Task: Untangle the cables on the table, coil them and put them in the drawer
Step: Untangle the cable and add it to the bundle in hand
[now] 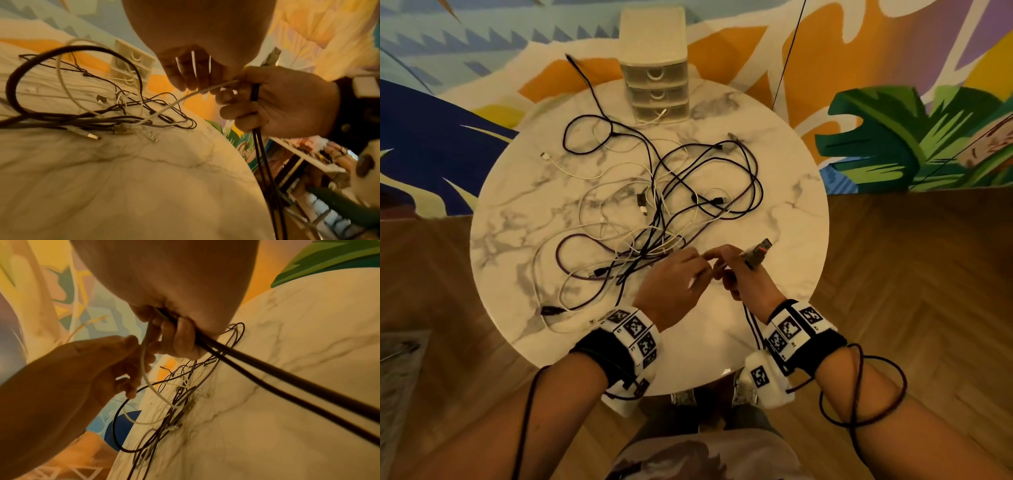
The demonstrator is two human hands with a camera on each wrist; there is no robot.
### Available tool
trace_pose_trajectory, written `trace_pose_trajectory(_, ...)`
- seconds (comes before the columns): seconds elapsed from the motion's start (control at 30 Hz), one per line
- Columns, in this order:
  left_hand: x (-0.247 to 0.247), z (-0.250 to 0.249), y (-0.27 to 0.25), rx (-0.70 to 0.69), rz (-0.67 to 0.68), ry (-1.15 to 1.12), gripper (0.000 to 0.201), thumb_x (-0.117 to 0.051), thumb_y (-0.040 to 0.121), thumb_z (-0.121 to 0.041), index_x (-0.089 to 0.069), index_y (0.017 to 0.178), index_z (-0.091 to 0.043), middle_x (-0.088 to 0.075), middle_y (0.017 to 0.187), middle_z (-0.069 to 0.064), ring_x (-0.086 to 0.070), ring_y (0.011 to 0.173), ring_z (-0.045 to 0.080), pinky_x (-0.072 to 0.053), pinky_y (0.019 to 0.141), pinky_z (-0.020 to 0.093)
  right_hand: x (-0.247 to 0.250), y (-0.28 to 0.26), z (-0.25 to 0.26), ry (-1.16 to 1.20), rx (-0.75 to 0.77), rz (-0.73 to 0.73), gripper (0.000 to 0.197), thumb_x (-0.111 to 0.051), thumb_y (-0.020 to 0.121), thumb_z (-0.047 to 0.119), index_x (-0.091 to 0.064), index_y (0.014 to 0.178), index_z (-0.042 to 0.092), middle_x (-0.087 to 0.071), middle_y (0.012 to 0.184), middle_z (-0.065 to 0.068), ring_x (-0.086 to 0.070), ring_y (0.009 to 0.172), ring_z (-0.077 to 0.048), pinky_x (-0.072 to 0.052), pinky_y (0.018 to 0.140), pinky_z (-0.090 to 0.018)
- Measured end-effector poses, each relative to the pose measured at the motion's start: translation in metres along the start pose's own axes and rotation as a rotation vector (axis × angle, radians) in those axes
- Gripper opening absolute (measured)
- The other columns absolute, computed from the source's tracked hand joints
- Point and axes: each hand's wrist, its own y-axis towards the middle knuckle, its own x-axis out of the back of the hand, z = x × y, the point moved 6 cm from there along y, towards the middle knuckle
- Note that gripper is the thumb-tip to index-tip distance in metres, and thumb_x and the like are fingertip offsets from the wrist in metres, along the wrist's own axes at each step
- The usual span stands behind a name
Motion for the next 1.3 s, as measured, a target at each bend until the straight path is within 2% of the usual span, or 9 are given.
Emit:
trace_pose_trajectory(0.13,0.024,-0.009,0.015,0.003,-0.158,-0.054,0.028,-0.048,0.090,-0.037,-0.061,0.084,-0.013,-0.049,0.088,-0.005,-0.046,0.077,0.009,-0.041,0.063,0.019,0.000,0.005,0.004,-0.032,-0.011,0.028,0.033,-0.034,0.101,0.016,-0.053,0.075,0.014,-0.049,0.067,-0.002,-0.035,0.045,-0.001,-0.027,0.042,-0.013)
trace_pose_trajectory(0.27,0.024,-0.018,0.038,0.097,-0.023,-0.259,0.017,-0.057,0.090,-0.030,-0.061,0.104,-0.024,-0.049,0.093,-0.013,-0.048,0.087,0.008,-0.044,0.074,0.018,-0.003,0.005,0.006,-0.113,-0.040,0.046,0.038,-0.029,0.102,0.007,-0.048,0.070,0.014,-0.048,0.064,0.000,-0.041,0.040,0.002,-0.030,0.041,-0.009)
trace_pose_trajectory(0.47,0.015,-0.024,0.049,0.102,0.167,-0.377,0.005,-0.060,0.089,-0.023,-0.064,0.091,-0.019,-0.052,0.088,-0.012,-0.053,0.072,0.008,-0.046,0.063,0.026,-0.005,0.002,0.005,-0.052,-0.055,0.082,0.035,-0.028,0.098,-0.006,-0.045,0.073,0.013,-0.047,0.065,-0.004,-0.044,0.040,0.004,-0.031,0.040,-0.009)
trace_pose_trajectory(0.7,0.017,-0.018,0.042,0.225,0.117,-0.663,0.004,-0.059,0.090,-0.013,-0.062,0.092,-0.013,-0.062,0.088,0.006,-0.059,0.068,0.008,-0.050,0.057,0.021,-0.008,0.005,0.006,-0.016,-0.058,0.089,0.032,-0.032,0.101,0.005,-0.046,0.075,0.015,-0.042,0.063,0.000,-0.038,0.043,0.002,-0.030,0.041,-0.009)
trace_pose_trajectory(0.8,0.020,-0.020,0.039,0.181,0.077,-0.664,0.004,-0.061,0.089,-0.017,-0.064,0.090,-0.018,-0.065,0.089,-0.001,-0.060,0.079,0.012,-0.052,0.064,0.027,-0.010,0.007,0.010,-0.047,-0.032,0.094,0.033,-0.032,0.097,-0.005,-0.046,0.078,0.017,-0.041,0.062,0.002,-0.039,0.040,0.003,-0.030,0.040,-0.009)
trace_pose_trajectory(0.9,0.019,-0.023,0.036,0.179,0.111,-0.671,0.005,-0.063,0.088,-0.019,-0.066,0.092,-0.018,-0.061,0.094,0.006,-0.059,0.079,0.010,-0.052,0.059,0.021,-0.011,0.006,0.014,-0.084,-0.003,0.098,0.039,-0.030,0.093,-0.015,-0.044,0.072,0.016,-0.040,0.060,0.003,-0.040,0.037,0.004,-0.031,0.042,-0.010)
trace_pose_trajectory(1.03,0.023,-0.020,0.033,0.146,0.035,-0.580,0.013,-0.060,0.089,-0.017,-0.065,0.099,-0.023,-0.060,0.102,-0.004,-0.053,0.095,0.006,-0.047,0.077,0.016,-0.010,0.009,0.012,-0.144,0.034,0.053,0.036,-0.032,0.100,0.001,-0.042,0.067,0.012,-0.038,0.059,0.002,-0.038,0.041,0.000,-0.031,0.047,-0.014)
trace_pose_trajectory(1.13,0.013,0.015,0.015,0.393,-0.143,-0.624,0.015,-0.057,0.091,-0.017,-0.060,0.106,-0.021,-0.060,0.104,-0.004,-0.056,0.092,0.006,-0.045,0.080,0.018,0.000,0.016,0.006,-0.126,0.068,-0.080,0.043,-0.034,0.096,0.035,-0.046,0.060,0.015,-0.048,0.063,0.002,-0.042,0.058,-0.011,-0.034,0.058,-0.026)
trace_pose_trajectory(1.3,-0.039,0.108,-0.038,0.714,0.154,-0.448,0.032,-0.060,0.089,-0.021,-0.056,0.120,-0.021,-0.058,0.115,-0.001,-0.058,0.097,0.014,-0.048,0.085,0.029,0.006,0.016,0.000,0.237,0.074,-0.082,0.052,-0.034,0.099,0.022,-0.050,0.051,0.006,-0.064,0.069,-0.011,-0.059,0.070,-0.022,-0.047,0.077,-0.036)
